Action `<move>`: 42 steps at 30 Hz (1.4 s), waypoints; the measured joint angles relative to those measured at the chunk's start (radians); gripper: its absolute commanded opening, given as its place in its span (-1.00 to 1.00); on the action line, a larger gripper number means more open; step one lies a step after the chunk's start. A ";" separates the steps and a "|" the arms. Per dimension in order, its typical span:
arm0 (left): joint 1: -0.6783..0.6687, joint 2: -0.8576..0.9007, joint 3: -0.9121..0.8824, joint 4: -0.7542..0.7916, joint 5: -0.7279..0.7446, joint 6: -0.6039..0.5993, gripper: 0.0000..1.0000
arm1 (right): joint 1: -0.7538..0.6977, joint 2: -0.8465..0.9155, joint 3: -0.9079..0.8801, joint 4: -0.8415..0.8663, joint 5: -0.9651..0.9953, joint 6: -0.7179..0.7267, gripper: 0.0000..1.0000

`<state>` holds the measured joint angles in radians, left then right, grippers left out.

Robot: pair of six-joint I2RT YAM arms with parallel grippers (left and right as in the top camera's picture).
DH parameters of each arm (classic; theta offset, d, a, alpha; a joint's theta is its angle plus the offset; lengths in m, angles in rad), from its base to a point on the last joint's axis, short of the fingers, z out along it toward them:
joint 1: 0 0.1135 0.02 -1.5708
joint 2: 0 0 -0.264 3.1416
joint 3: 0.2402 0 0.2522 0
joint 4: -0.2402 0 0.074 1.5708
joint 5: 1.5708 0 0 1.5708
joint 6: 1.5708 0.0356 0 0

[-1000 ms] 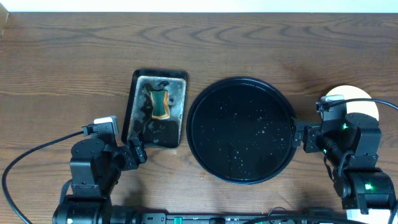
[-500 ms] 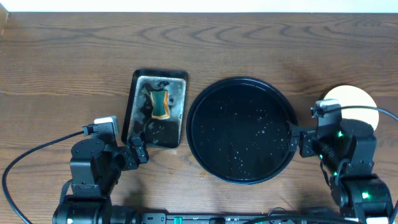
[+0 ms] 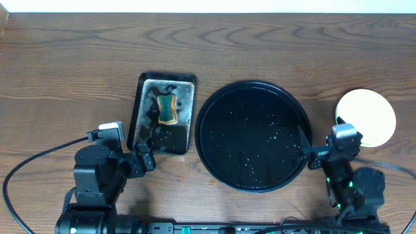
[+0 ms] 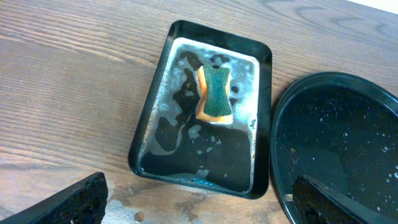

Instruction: Clean dirty plates on tray and stack at the side

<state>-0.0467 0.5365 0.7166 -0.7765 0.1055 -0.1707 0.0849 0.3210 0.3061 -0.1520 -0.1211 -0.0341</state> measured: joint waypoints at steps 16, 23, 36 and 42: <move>0.000 0.000 0.000 0.000 0.000 0.000 0.92 | 0.002 -0.306 -0.297 0.243 0.006 0.000 0.99; 0.000 0.000 0.000 0.000 0.000 0.000 0.92 | 0.002 -0.309 -0.299 0.089 0.018 0.000 0.98; 0.000 0.000 0.000 -0.001 0.000 0.000 0.92 | 0.002 -0.309 -0.299 0.089 0.021 0.000 0.99; 0.000 0.000 0.000 -0.004 0.000 0.000 0.93 | 0.002 -0.309 -0.299 0.089 0.021 0.000 0.98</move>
<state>-0.0467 0.5365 0.7162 -0.7807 0.1055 -0.1707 0.0864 0.0124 0.0067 -0.0631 -0.1001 -0.0341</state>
